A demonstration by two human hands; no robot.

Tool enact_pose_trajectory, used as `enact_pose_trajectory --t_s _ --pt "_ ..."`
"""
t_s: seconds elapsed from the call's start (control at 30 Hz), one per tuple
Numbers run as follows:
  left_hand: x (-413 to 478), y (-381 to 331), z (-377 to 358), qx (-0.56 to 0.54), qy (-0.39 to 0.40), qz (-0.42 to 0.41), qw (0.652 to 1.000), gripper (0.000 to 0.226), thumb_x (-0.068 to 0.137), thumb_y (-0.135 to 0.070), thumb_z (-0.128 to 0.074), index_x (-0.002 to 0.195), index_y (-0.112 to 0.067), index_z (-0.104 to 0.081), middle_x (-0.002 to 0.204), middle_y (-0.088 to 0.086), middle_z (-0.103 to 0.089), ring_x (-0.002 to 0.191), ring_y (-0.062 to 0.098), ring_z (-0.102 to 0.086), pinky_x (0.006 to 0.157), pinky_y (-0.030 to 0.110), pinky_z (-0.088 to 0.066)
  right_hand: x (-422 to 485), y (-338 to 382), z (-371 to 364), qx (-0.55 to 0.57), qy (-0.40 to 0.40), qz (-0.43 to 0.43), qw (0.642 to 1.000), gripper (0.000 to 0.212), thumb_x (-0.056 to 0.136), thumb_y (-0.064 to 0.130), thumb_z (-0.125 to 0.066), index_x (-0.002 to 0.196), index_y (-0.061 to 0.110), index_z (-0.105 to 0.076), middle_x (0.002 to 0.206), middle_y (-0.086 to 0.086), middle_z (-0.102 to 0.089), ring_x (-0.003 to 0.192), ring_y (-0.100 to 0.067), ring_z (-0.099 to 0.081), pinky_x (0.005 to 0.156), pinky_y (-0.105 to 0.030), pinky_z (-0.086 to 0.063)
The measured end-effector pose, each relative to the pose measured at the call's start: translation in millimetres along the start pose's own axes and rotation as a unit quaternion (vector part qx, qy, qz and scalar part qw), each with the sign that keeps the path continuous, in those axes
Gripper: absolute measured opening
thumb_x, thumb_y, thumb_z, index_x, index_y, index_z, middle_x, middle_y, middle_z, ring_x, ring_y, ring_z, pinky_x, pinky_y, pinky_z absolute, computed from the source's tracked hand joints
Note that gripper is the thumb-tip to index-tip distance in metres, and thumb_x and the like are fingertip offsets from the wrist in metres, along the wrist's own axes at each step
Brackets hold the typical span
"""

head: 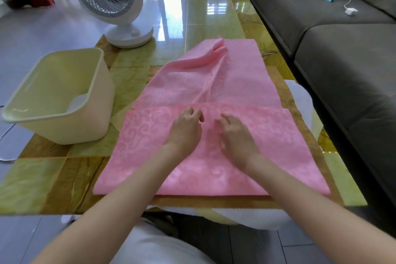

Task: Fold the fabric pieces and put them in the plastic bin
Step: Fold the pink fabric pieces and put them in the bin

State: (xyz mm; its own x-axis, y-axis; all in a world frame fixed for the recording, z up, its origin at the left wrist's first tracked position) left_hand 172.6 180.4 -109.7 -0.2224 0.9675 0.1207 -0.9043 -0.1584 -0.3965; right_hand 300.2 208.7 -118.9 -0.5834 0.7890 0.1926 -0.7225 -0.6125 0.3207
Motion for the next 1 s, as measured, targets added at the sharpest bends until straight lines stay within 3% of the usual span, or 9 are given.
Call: enact_pose_trajectory --t_s 0.1,0.33,0.4,0.57,0.63,0.77,0.83,0.9,1.0 --pt "-38.9 -2.5 -12.7 -0.001 0.051 0.009 0.999 0.021 0.089 -0.007 -0.046 0.109 -0.007 -0.052 0.112 0.011 -0.052 0.101 0.031 -0.053 0.081 0.038 -0.040 -38.4 29.9 -15.2 0.045 0.036 0.025 0.998 0.043 0.089 0.004 -0.049 0.132 0.006 -0.049 0.136 -0.013 -0.048 0.126 -0.029 -0.043 0.109 -0.035 -0.034" --pt "-101.1 6.8 -20.8 0.106 0.077 -0.019 0.991 0.022 0.096 -0.022 -0.038 0.112 -0.010 -0.047 0.114 0.007 -0.050 0.105 0.025 -0.046 0.084 0.032 -0.035 -93.9 39.0 -26.6 0.004 0.037 0.041 0.998 0.017 0.086 0.015 -0.059 0.100 0.008 -0.064 0.102 -0.009 -0.062 0.094 -0.029 -0.059 0.079 -0.038 -0.050" --pt "-113.7 7.2 -20.7 0.131 0.076 -0.038 0.988 0.024 0.097 -0.026 -0.037 0.114 -0.011 -0.046 0.117 0.006 -0.045 0.108 0.024 -0.042 0.086 0.031 -0.033 -103.2 39.0 -24.5 -0.006 0.052 0.042 0.998 0.021 0.083 0.020 -0.065 0.100 0.009 -0.064 0.104 -0.010 -0.063 0.096 -0.029 -0.060 0.081 -0.039 -0.051" --pt "-136.3 14.4 -16.5 0.094 0.081 -0.069 0.990 0.029 0.093 -0.036 -0.045 0.112 -0.014 -0.049 0.117 0.004 -0.043 0.108 0.023 -0.040 0.091 0.031 -0.032 -120.5 35.3 -19.1 -0.069 0.063 0.074 0.993 0.048 0.055 0.035 -0.089 0.093 0.015 -0.070 0.096 -0.004 -0.071 0.086 -0.025 -0.070 0.070 -0.036 -0.058" --pt "-141.8 16.6 -12.5 0.073 0.094 -0.083 0.989 0.033 0.090 -0.038 -0.050 0.114 -0.016 -0.049 0.118 0.002 -0.044 0.109 0.021 -0.040 0.092 0.031 -0.033 -122.8 32.1 -18.1 -0.075 0.056 0.087 0.992 0.048 0.054 0.032 -0.090 0.096 0.016 -0.072 0.099 -0.003 -0.072 0.090 -0.025 -0.071 0.070 -0.037 -0.059" --pt "-146.0 18.8 -4.2 0.066 0.107 -0.097 0.987 0.037 0.087 -0.036 -0.053 0.120 -0.021 -0.048 0.123 -0.003 -0.045 0.115 0.017 -0.041 0.093 0.029 -0.033 -124.1 22.4 -14.1 -0.092 0.050 0.092 0.990 0.061 0.038 -0.001 -0.088 0.096 0.012 -0.073 0.099 -0.005 -0.074 0.088 -0.026 -0.072 0.070 -0.036 -0.060" --pt "-146.4 19.8 -1.7 0.065 0.104 -0.088 0.989 0.037 0.088 -0.028 -0.051 0.124 -0.021 -0.047 0.126 -0.003 -0.047 0.117 0.017 -0.043 0.095 0.030 -0.034 -124.6 18.8 -7.9 -0.092 0.052 0.079 0.991 0.060 0.047 -0.010 -0.078 0.103 0.010 -0.070 0.105 -0.007 -0.071 0.095 -0.027 -0.069 0.078 -0.034 -0.057" --pt "-146.5 20.9 1.2 0.073 0.099 -0.070 0.990 0.038 0.088 -0.018 -0.046 0.126 -0.019 -0.045 0.127 -0.002 -0.049 0.118 0.018 -0.045 0.096 0.031 -0.036 -123.7 15.9 0.6 -0.085 0.068 0.063 0.992 0.049 0.075 -0.010 -0.056 0.120 0.010 -0.060 0.118 -0.007 -0.064 0.110 -0.027 -0.059 0.089 -0.033 -0.049" --pt "-143.3 24.8 9.6 0.104 0.073 -0.041 0.991 0.032 0.092 -0.011 -0.041 0.122 -0.017 -0.048 0.122 -0.001 -0.054 0.113 0.020 -0.051 0.093 0.031 -0.036 -120.2 3.2 10.8 -0.113 0.077 0.013 0.990 0.036 0.090 -0.001 -0.041 0.120 0.013 -0.055 0.112 -0.006 -0.063 0.104 -0.025 -0.058 0.081 -0.031 -0.043"
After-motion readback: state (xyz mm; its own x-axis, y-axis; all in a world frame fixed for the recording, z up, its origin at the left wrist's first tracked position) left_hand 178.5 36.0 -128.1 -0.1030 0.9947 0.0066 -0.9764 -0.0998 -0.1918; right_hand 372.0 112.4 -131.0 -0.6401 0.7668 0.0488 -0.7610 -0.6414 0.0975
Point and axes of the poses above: each hand's wrist, its own x-axis towards the middle knuckle, its own z-axis out of the back of the hand, y = z × x, the point moved 4 cm from there along x, towards the middle knuckle
